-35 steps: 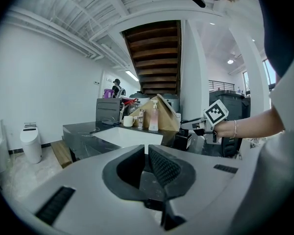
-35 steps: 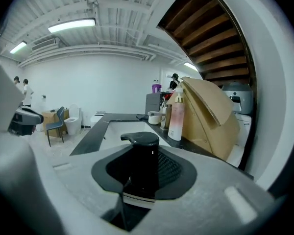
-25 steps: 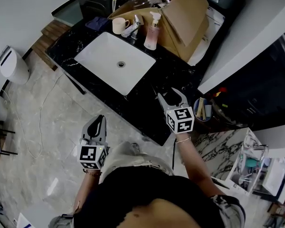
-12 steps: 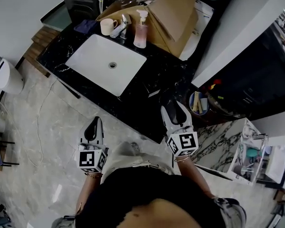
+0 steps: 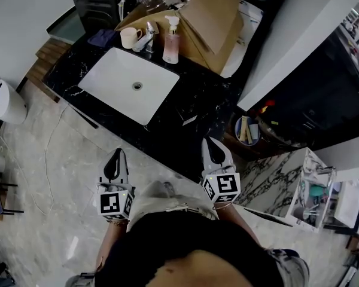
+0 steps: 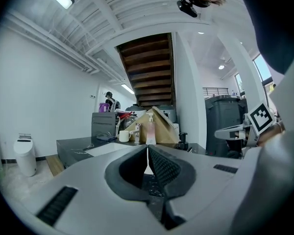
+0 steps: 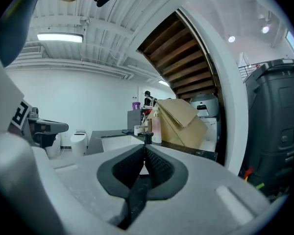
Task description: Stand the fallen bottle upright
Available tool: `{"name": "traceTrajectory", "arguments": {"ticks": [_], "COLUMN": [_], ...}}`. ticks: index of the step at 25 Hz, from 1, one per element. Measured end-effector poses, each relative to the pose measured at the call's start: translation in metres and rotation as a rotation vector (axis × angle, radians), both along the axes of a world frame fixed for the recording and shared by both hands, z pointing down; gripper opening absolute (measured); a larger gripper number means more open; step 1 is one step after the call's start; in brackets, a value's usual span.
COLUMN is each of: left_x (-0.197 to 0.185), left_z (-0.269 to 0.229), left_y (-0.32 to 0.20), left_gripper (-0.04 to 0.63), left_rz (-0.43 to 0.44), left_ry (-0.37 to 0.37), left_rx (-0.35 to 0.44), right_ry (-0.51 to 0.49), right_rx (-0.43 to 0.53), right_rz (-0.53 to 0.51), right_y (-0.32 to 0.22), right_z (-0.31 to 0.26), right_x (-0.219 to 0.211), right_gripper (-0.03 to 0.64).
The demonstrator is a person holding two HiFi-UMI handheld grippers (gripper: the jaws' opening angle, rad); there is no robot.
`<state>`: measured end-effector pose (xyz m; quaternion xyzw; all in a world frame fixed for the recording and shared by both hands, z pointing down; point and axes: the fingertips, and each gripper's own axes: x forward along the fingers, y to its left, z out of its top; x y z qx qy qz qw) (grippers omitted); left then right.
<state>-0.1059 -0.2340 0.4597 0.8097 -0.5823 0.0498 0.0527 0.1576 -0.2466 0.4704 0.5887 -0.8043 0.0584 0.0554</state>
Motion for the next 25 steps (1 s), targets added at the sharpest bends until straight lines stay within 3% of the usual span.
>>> {"name": "traceTrajectory", "arguments": {"ticks": [15,25], "left_x": [0.002,0.009], "left_z": [0.002,0.004], "left_y": [0.000,0.002], "left_gripper": [0.003,0.003], "left_rz": [-0.017,-0.005], "left_ry": [0.013,0.026], "left_rx": [-0.005,-0.030], "right_ry": [-0.037,-0.002], "right_rx": [-0.001,0.010], "right_rz": [0.002,0.001], "right_y": [-0.001,0.002], "right_z": [0.003,0.000], "right_x": [-0.004,-0.001], "right_gripper": [0.006,0.006]}}
